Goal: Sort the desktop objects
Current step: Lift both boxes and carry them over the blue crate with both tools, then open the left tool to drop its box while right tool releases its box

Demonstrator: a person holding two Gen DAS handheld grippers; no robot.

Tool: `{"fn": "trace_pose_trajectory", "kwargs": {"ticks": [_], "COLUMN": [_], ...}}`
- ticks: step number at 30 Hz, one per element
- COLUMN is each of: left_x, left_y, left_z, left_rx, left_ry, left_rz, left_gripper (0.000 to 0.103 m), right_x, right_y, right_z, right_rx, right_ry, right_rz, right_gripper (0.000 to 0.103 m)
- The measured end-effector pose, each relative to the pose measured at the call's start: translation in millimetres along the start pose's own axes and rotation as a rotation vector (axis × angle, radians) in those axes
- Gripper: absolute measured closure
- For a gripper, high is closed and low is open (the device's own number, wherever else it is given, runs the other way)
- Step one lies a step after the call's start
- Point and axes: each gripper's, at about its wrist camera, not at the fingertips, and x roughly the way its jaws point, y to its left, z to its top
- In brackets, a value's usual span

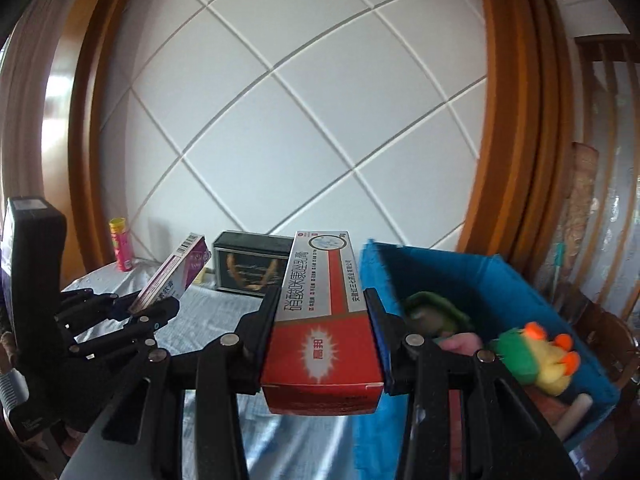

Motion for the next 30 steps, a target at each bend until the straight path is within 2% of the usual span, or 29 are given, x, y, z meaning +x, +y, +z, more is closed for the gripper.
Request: {"fn": "trace_pose_trajectory", "kwargs": {"ticks": [3,8,12,16,21,30], "left_x": [2,15,29,40,50,61], "left_y": [-59,-158,-220,-263,-294,-310], "left_z": [12,17,10,3,0,-1], "left_rx": [-0.019,-0.003,0.030,0.057,0.078,0.084], "left_ry": [-0.015,0.011,0.066,0.119,0.154,0.157], "left_rz": [-0.037,-0.071,-0.087,-0.099,-0.088,-0.059], "left_gripper": [0.085,0.085,0.085,0.085,0.085,0.084], "right_x": [-10,-16,-17,-17,-8,7], "right_y": [-47,-148,-209,-259,-294,-322], "right_z": [-5,-25,-47,-68,-87,-98], "right_rx": [-0.008,-0.004,0.011,0.050,0.083,0.104], "right_ry": [-0.016,-0.003,0.032,0.065,0.089,0.103], "right_rz": [-0.028,-0.077,-0.105,-0.110,-0.102,-0.082], "right_gripper": [0.063,0.063,0.063,0.063,0.063,0.063]}}
